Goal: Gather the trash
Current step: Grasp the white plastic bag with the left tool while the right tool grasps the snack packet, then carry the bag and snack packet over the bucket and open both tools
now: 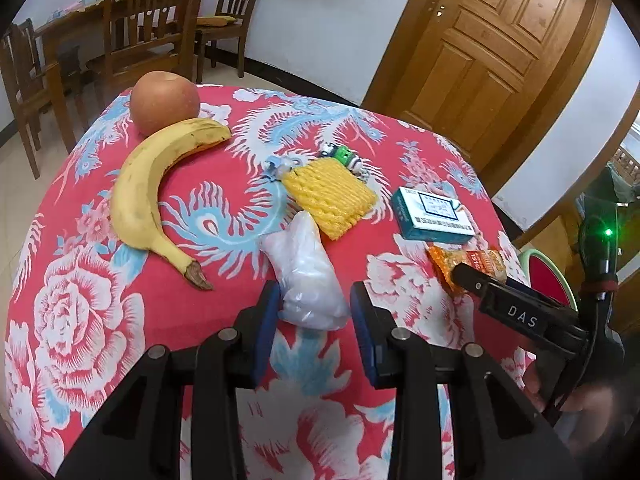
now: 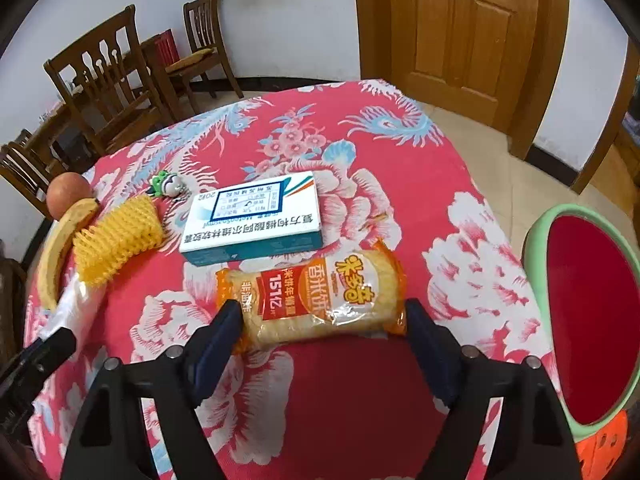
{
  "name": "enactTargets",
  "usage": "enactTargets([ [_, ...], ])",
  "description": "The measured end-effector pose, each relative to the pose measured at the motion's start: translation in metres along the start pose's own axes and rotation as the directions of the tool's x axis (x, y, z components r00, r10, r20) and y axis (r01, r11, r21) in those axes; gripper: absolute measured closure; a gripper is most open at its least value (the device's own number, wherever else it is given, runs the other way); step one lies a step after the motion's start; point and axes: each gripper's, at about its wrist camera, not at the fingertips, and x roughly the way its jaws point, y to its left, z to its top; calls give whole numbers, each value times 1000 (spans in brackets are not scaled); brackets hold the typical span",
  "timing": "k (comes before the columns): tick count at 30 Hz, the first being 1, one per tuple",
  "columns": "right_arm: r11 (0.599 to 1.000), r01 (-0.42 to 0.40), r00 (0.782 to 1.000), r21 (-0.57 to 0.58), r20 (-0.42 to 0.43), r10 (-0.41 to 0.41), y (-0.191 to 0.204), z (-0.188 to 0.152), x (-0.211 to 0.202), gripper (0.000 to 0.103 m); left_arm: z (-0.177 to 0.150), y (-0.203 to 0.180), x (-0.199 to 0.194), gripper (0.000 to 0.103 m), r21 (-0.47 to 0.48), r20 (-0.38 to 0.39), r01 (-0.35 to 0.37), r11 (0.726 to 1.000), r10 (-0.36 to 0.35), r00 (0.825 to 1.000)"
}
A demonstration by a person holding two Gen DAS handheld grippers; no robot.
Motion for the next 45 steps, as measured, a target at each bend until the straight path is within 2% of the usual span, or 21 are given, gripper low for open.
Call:
enactTargets([
  [5,999,-49,999,23,-4,49,-4,-7,-8,22,-4,-7,-7,66,15,4,17,1000,-17,1000],
  [17,993,-106,993,59,61,102,-24,-25,-57,22,-11,-39,-22,66,73,13,81,994,-82,997],
  [28,982,-96,989,163,127,75,-70,-40,-99,21,-12,-86,-27,66,162,2,150,975,-152,988],
  [33,971,-73,989,229,142,41,-99,-47,-112,21,-13,-117,-28,66,221,-18,187,957,-188,982],
  [40,949,-11,989,314,145,-36,-147,-55,-126,21,-17,-172,-25,66,304,-60,270,913,-265,962],
  [45,928,12,985,373,153,-74,-180,-60,-132,21,-22,-206,-15,66,353,-98,300,886,-284,954],
])
